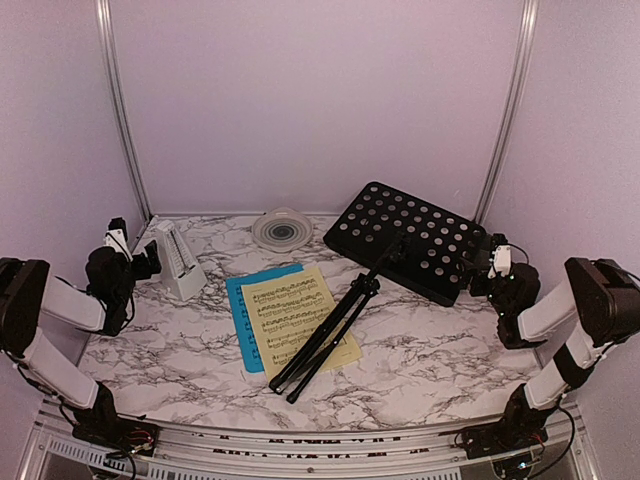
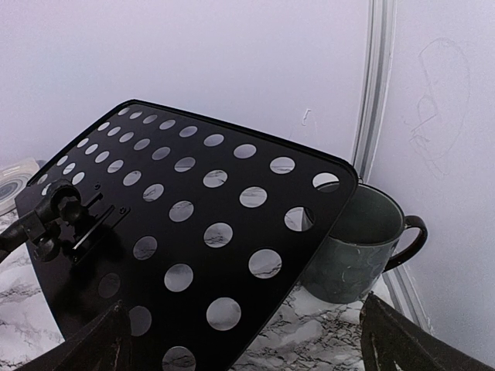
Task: Pack up the instrument practice props
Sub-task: Reset both arms
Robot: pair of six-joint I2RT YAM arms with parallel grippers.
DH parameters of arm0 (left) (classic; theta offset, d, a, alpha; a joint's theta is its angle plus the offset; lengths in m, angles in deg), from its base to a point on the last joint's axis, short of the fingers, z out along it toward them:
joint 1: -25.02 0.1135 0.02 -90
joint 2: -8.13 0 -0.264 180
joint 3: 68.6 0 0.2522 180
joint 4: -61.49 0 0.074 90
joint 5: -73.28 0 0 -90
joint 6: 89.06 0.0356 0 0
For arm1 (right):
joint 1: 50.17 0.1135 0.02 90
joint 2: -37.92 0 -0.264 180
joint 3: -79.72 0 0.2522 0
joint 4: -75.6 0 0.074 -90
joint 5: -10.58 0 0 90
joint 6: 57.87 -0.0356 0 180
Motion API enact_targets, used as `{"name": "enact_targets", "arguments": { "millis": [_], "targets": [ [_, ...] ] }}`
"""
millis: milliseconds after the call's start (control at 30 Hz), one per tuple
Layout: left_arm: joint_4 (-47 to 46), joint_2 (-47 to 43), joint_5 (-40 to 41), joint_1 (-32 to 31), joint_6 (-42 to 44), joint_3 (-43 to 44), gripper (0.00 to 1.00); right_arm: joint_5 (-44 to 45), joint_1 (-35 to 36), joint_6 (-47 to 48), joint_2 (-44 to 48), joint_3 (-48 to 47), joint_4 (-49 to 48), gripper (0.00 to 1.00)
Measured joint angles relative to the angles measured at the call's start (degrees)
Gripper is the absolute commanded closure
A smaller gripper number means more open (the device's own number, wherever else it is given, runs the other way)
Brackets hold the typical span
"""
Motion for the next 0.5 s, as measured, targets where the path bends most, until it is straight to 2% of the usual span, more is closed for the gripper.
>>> {"name": "enact_targets", "arguments": {
  "millis": [500],
  "targets": [
    [0.0, 0.0, -2.51, 0.2, 0.52, -0.24, 0.0, 0.0, 0.0, 0.0, 0.0, 0.0, 0.0, 0.0]
  ]
}}
